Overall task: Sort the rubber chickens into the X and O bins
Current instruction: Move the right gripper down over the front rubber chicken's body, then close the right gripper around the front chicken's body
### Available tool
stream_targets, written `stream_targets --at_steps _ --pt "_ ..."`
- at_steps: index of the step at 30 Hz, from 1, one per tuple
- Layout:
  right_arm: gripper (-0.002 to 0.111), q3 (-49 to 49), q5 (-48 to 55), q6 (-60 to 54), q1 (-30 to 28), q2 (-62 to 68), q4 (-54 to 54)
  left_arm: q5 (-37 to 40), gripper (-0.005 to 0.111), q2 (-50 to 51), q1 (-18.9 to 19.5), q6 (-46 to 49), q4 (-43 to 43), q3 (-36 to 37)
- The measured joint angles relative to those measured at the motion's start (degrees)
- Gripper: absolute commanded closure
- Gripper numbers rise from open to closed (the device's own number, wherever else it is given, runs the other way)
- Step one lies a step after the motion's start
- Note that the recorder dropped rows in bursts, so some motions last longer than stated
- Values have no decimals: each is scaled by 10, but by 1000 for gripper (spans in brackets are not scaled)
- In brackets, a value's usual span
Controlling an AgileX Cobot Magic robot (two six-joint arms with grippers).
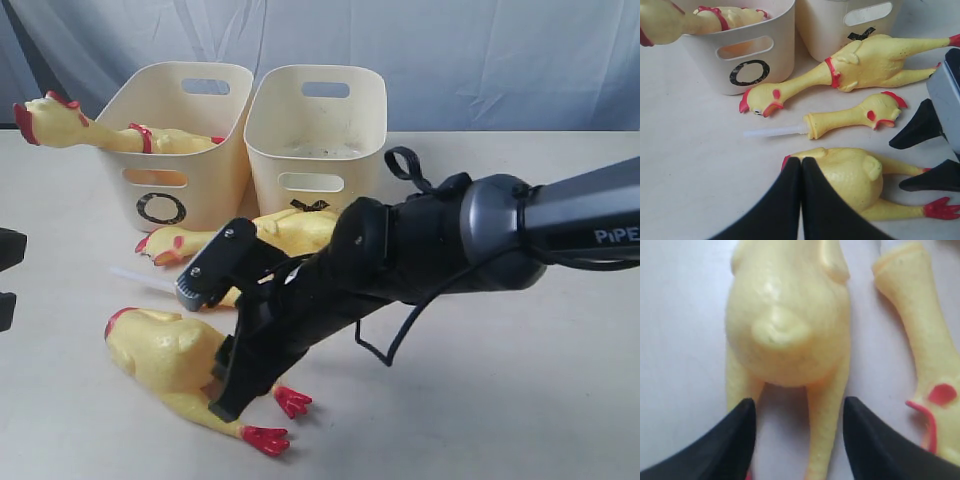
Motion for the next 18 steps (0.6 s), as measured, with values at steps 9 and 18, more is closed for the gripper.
stream_targets --at_steps 9,18 --pt "20 -31 -59 15 48 0 0 0 107 0 0 0 0 0" --pt "20 -31 -108 17 53 23 8 0 107 0 0 0 0 0"
